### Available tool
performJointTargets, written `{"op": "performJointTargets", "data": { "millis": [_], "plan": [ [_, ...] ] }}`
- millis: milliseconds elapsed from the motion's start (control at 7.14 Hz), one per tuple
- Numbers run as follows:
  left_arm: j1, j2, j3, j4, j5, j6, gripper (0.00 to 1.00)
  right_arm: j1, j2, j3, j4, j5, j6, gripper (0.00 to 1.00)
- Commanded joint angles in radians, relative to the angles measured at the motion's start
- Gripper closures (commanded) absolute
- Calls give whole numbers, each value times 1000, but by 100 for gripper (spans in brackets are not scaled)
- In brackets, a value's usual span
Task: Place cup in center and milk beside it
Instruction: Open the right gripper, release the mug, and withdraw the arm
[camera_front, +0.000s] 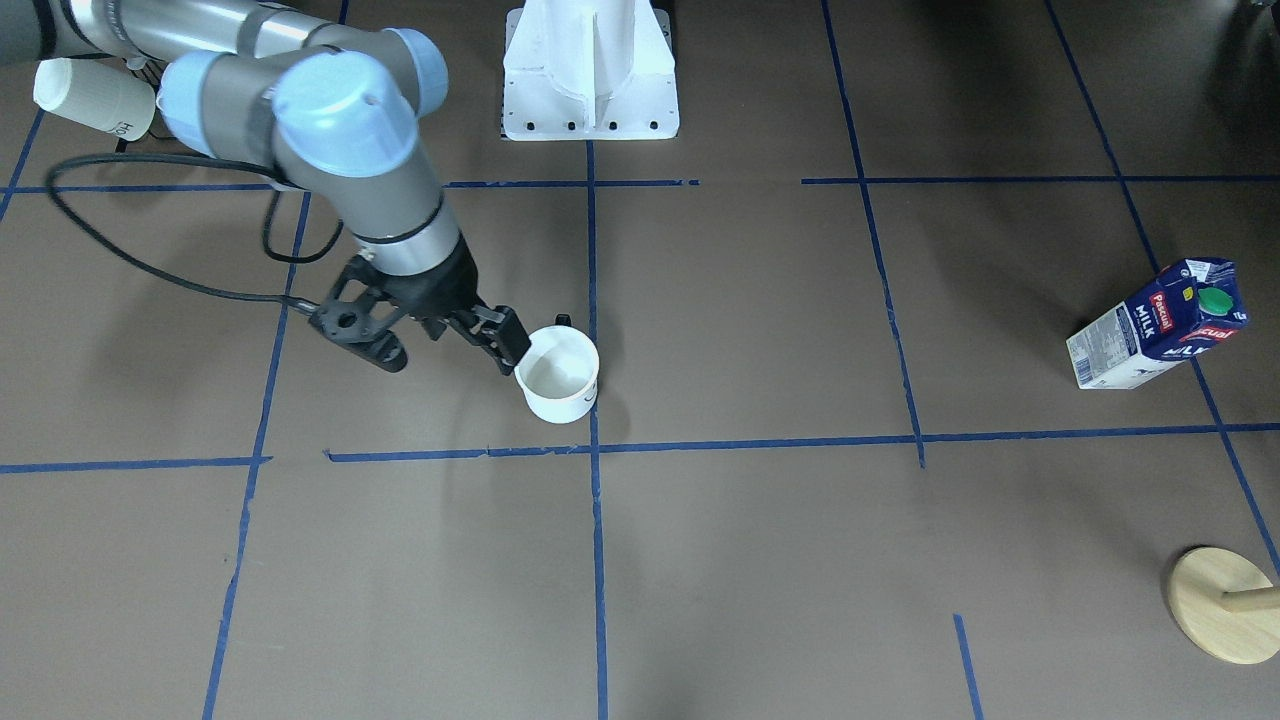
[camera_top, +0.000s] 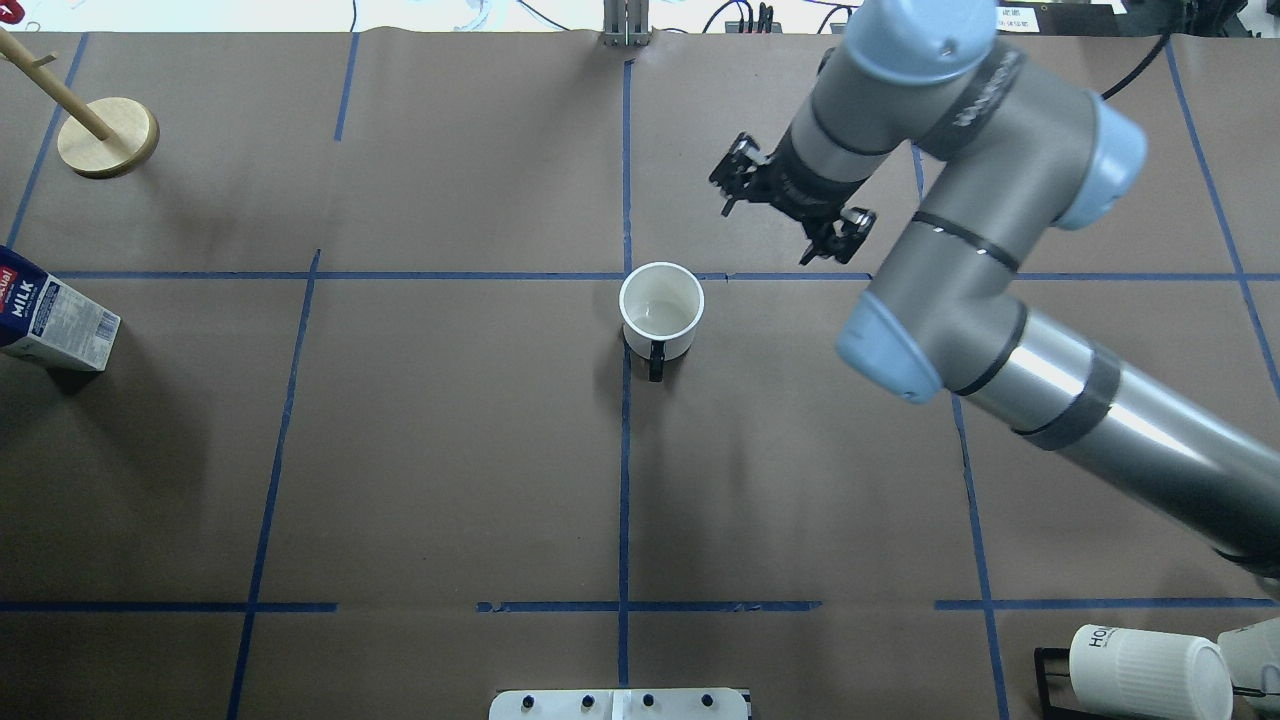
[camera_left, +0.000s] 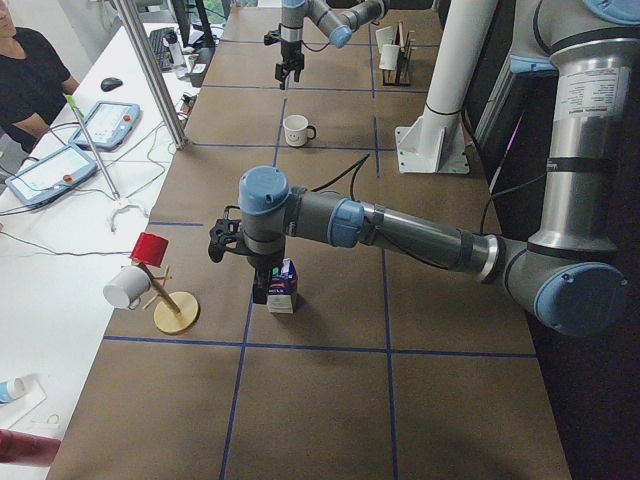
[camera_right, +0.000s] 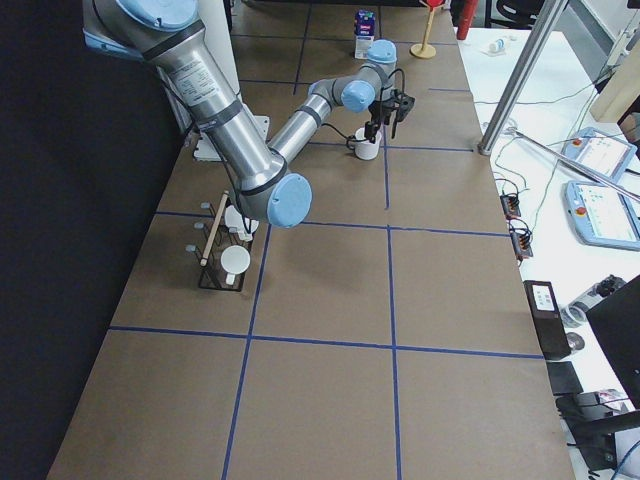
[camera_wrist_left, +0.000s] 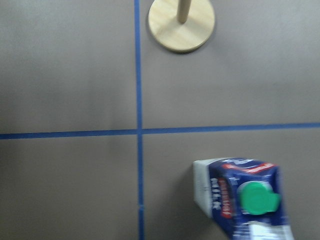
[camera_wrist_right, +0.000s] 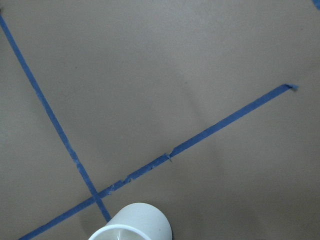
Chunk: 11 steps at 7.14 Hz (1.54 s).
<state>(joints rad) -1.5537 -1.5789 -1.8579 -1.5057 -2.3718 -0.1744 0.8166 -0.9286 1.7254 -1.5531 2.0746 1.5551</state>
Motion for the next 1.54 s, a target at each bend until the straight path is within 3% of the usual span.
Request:
{"op": "performJointTargets", "data": {
  "millis": [0,280,560,980,1400],
  "plan": [
    [108,-1,-27,-61,5,-187,0,120,-117,116,-5,60,-207,0],
    [196,5,8,-193,28,-304,0,251,-173,146,-89,154,-477,0],
    [251,7,25,-212,106,-313,0,302,-217,190,-194,159,-733,0],
    [265,-9,92,-234,106,-307,0,400,-271,194,-217,221,-916,0],
    [274,-15,155,-284,98,-320,0,427,-296,195,-219,229,-969,0]
  ]
}}
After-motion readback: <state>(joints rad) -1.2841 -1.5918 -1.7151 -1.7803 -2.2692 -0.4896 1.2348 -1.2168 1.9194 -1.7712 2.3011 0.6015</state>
